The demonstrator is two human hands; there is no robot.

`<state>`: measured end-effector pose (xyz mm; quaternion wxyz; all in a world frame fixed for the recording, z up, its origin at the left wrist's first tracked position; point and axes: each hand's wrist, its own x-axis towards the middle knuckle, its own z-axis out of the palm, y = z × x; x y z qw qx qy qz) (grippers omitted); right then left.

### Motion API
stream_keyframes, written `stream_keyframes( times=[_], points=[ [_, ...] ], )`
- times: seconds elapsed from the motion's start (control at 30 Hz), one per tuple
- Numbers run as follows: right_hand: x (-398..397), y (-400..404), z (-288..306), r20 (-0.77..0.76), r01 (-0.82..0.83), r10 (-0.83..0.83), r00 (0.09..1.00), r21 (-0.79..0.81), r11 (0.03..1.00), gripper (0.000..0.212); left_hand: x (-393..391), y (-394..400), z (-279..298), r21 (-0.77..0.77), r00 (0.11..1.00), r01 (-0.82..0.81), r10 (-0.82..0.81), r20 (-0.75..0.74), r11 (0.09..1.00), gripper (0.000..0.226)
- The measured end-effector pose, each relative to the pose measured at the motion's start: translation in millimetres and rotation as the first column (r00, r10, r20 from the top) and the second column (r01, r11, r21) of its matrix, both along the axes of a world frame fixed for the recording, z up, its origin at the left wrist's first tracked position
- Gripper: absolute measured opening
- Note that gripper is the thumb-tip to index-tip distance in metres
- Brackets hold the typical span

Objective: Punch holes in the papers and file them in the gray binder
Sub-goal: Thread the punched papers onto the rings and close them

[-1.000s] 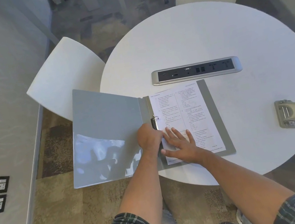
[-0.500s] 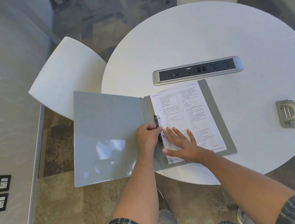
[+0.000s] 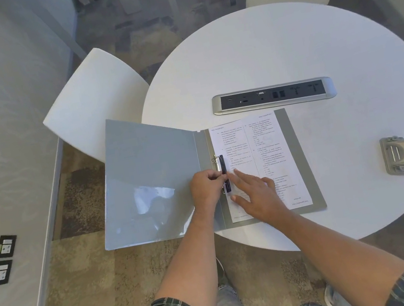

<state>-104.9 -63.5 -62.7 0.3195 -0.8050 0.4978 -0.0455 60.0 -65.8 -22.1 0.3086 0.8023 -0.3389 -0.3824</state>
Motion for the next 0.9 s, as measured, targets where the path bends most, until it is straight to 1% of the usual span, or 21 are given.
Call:
stream_keyframes(
  times=[0.1,0.23,0.4,0.47,0.57,0.67,0.73,0.8,0.9],
  points=[
    [1,-5,0,-0.027,0.011,-0.012,1.0,-0.024,1.0,0.057,-1,2,-1,0.046,0.999,0.035,-0.035,0.009,0.998,0.003],
    [8,-15,3,-0.118,-0.043,0.034,0.992,-0.069,0.997,0.055,0,7,0,0.063,0.998,0.029,-0.032,0.048,0.998,0.012],
    [12,-22,5,-0.211,-0.115,0.088,0.973,-0.119,0.986,0.05,-1,13,2,0.068,0.996,-0.01,0.004,0.086,0.998,0.014],
    [13,-23,5,-0.228,-0.111,0.08,0.97,-0.13,0.985,0.045,-3,14,4,0.051,0.994,-0.031,0.025,0.105,0.998,0.016],
    [15,-23,6,-0.209,-0.069,0.042,0.977,-0.127,0.989,0.041,-5,15,5,0.044,0.991,-0.051,0.045,0.125,0.998,0.017],
    [18,-24,7,-0.208,-0.032,0.004,0.978,-0.131,0.991,0.046,-4,16,5,0.054,0.991,-0.062,0.055,0.119,0.997,0.016],
    [20,-24,8,-0.244,-0.035,-0.004,0.97,-0.155,0.987,0.048,-5,18,6,0.062,0.991,-0.054,0.046,0.123,0.997,0.016],
    [21,-22,10,-0.282,-0.054,0.002,0.96,-0.176,0.983,0.046,-7,19,7,0.067,0.991,-0.052,0.043,0.13,0.996,0.015],
    [22,-18,9,-0.279,-0.036,-0.015,0.96,-0.177,0.984,0.043,-10,23,9,0.058,0.991,-0.06,0.053,0.123,0.996,0.013]
  ],
)
